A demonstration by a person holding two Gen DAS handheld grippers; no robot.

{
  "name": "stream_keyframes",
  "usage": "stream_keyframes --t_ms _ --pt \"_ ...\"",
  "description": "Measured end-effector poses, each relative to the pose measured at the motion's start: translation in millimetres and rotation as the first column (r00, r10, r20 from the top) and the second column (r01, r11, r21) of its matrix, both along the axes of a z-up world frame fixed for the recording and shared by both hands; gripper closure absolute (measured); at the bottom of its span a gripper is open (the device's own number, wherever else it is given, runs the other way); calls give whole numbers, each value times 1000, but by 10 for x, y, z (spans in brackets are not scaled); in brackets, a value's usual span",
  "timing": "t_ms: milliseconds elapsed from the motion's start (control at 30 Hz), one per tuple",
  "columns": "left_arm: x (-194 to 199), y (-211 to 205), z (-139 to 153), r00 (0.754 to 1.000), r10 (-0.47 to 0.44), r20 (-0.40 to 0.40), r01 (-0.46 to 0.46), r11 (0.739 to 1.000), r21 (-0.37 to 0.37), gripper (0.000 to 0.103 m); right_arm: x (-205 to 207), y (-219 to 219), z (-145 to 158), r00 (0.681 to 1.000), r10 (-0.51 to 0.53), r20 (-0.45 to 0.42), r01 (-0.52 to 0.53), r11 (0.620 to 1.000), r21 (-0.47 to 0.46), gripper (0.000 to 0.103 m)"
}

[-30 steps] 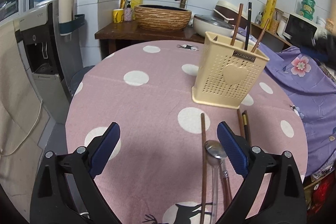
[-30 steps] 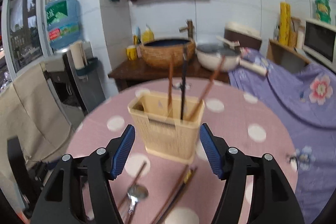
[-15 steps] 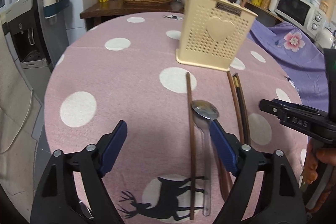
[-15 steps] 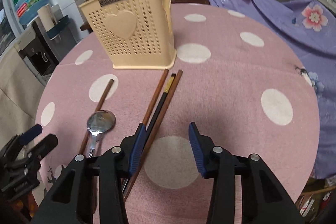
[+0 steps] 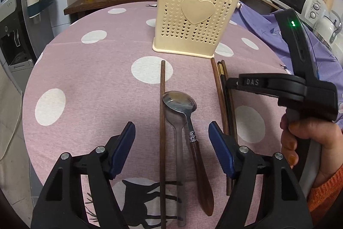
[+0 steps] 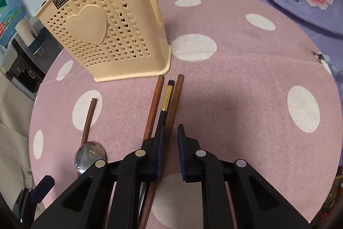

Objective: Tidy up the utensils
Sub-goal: 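Move the right tool to the chopstick pair while the left tool approaches the metal spoon, then grasp the metal spoon with the left tool while the right tool grasps a brown chopstick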

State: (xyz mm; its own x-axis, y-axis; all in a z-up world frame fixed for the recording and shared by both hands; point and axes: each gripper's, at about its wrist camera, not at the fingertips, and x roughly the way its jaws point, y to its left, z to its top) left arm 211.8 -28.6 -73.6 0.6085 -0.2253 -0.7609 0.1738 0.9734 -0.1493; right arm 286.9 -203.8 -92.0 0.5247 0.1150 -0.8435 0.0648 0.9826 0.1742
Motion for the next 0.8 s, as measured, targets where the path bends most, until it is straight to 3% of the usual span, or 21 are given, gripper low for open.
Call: stream_keyframes --t_ms 200,367,633,800 --pt "33 42 -9 1000 8 -8 -8 1000 -2 33 9 -38 20 1000 1 -10 -1 999 -40 90" --pt "104 -31 -32 1000 -12 -26 12 1000 -8 35 168 -85 1 998 -17 -54 17 1000 -8 91" --pt "318 -219 -110 997 -20 -70 26 996 88 45 268 -124 12 997 -42 -66 43 999 25 94" --pt "452 -306 -146 996 -17 -86 28 991 134 46 305 -137 5 995 -54 -82 59 996 61 94"
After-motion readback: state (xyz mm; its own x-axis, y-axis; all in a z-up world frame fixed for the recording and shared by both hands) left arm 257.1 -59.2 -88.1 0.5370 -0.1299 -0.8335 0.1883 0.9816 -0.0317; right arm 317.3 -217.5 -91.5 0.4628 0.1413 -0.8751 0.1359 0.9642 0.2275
